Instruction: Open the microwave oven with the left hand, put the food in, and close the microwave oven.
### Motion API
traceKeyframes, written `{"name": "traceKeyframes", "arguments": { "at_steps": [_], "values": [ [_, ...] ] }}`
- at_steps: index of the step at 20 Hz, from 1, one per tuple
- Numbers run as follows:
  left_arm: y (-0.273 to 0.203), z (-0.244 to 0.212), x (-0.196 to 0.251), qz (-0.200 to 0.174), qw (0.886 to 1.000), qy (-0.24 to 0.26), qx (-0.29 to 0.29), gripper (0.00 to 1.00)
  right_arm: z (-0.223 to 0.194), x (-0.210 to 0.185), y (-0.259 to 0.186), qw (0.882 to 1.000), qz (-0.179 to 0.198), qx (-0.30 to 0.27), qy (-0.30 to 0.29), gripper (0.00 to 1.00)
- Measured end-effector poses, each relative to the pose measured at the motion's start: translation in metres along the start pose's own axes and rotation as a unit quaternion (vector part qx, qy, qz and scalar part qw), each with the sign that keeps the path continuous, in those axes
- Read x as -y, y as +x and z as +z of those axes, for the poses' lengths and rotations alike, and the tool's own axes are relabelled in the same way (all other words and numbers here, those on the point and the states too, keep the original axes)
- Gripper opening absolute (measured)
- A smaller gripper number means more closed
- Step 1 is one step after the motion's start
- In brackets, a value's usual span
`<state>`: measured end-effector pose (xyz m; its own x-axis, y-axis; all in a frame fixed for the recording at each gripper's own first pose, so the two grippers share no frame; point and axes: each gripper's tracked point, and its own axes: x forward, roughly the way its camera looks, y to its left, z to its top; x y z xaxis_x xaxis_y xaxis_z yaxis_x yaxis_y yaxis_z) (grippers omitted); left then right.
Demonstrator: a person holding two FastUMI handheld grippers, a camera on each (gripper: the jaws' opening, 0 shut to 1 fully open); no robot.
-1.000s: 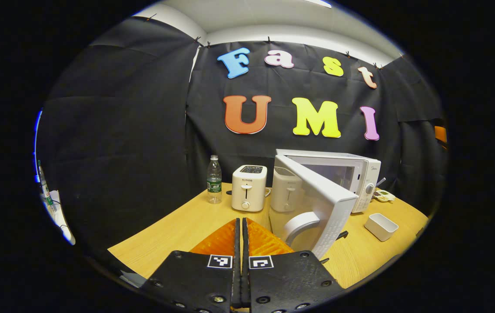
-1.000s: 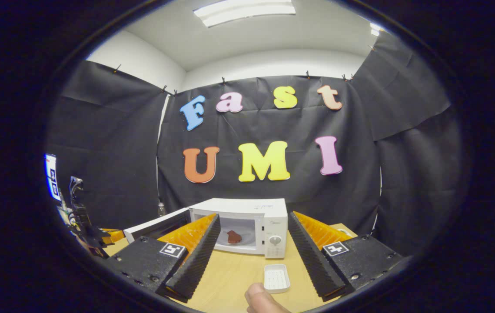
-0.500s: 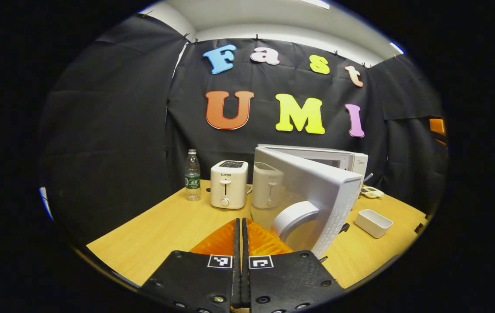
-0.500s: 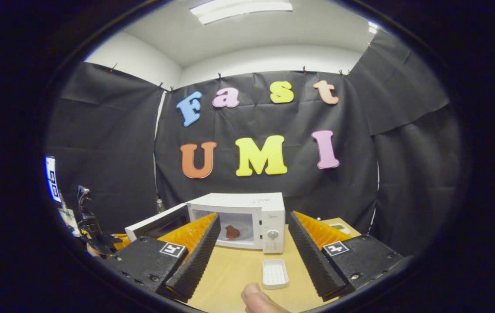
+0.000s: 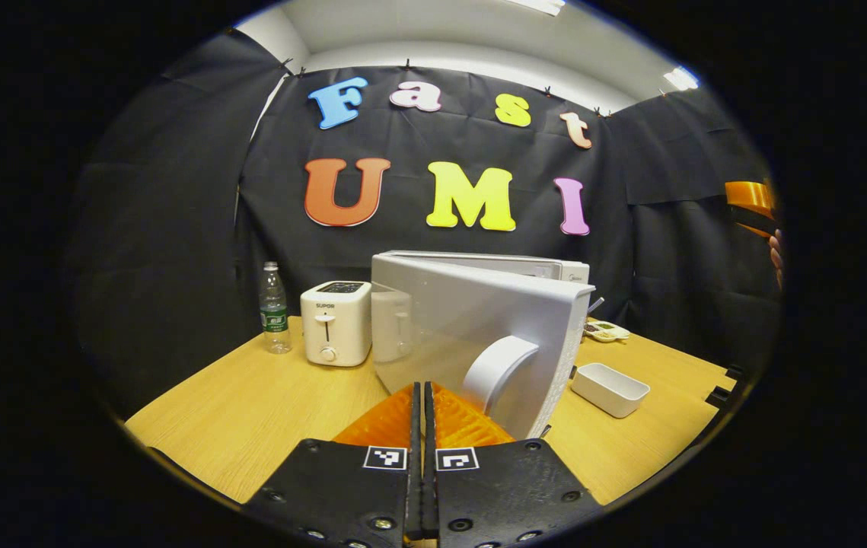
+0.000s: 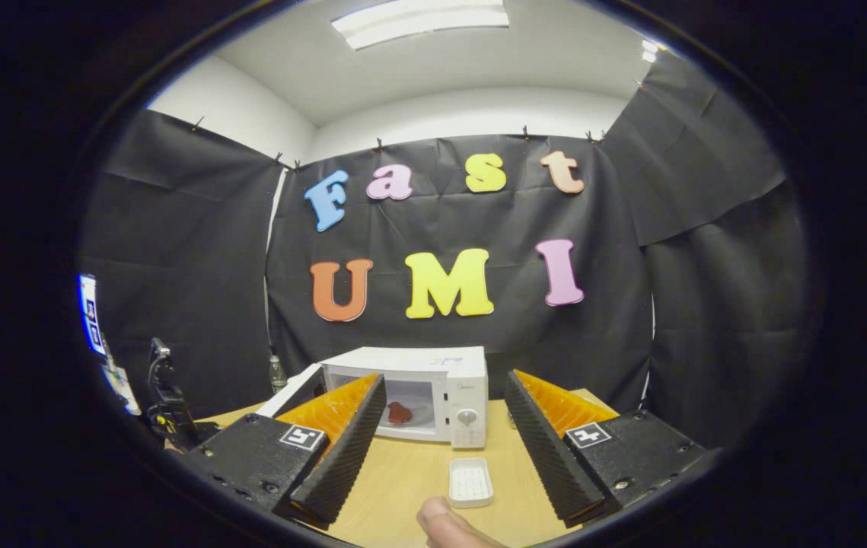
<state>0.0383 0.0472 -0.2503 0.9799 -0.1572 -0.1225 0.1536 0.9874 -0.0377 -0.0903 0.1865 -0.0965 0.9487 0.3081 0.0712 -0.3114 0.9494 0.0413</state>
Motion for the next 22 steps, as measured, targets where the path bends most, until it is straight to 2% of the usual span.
{"name": "traceKeyframes", "arguments": {
  "at_steps": [4,7,8,9,10,12,13,14,17,20,22],
  "values": [
    [0.026,-0.004,0.041,-0.052,0.999,0.01,-0.004,0.0,0.01,0.008,-0.005,1.0,-0.006,0.007,0.004,1.0],
    [0.047,-0.007,0.064,-0.077,0.997,0.019,-0.001,0.0,0.013,0.014,-0.008,1.0,-0.011,0.01,0.008,0.99],
    [0.055,-0.01,0.07,-0.081,0.997,0.02,-0.003,0.0,0.014,0.016,-0.007,1.0,-0.012,0.011,0.008,0.89],
    [0.062,-0.011,0.076,-0.084,0.996,0.019,-0.004,0.0,0.013,0.018,-0.007,1.0,-0.014,0.01,0.008,0.89],
    [0.068,-0.01,0.082,-0.089,0.996,0.017,-0.003,0.0,0.013,0.019,-0.007,1.0,-0.015,0.009,0.009,0.99],
    [0.082,-0.007,0.097,-0.108,0.994,0.015,0.005,0.0,0.011,0.021,-0.006,1.0,-0.018,0.003,0.013,1.0],
    [0.088,-0.005,0.103,-0.117,0.993,0.017,0.009,0.0,0.011,0.024,-0.006,1.0,-0.022,-0.001,0.015,0.89],
    [0.096,-0.006,0.104,-0.118,0.993,0.019,0.009,0.0,0.012,0.026,-0.006,1.0,-0.023,0.0,0.016,1.0],
    [0.115,-0.007,0.113,-0.118,0.993,0.011,-0.003,0.0,0.017,0.034,-0.01,0.999,-0.032,0.008,0.013,1.0],
    [0.128,0.004,0.13,-0.131,0.991,-0.008,0.011,0.0,0.023,0.046,-0.014,0.999,-0.042,0.018,0.006,1.0],
    [0.138,0.009,0.137,-0.128,0.992,-0.003,0.015,0.0,0.027,0.057,-0.017,0.998,-0.049,0.026,0.006,1.0]
  ]
}}
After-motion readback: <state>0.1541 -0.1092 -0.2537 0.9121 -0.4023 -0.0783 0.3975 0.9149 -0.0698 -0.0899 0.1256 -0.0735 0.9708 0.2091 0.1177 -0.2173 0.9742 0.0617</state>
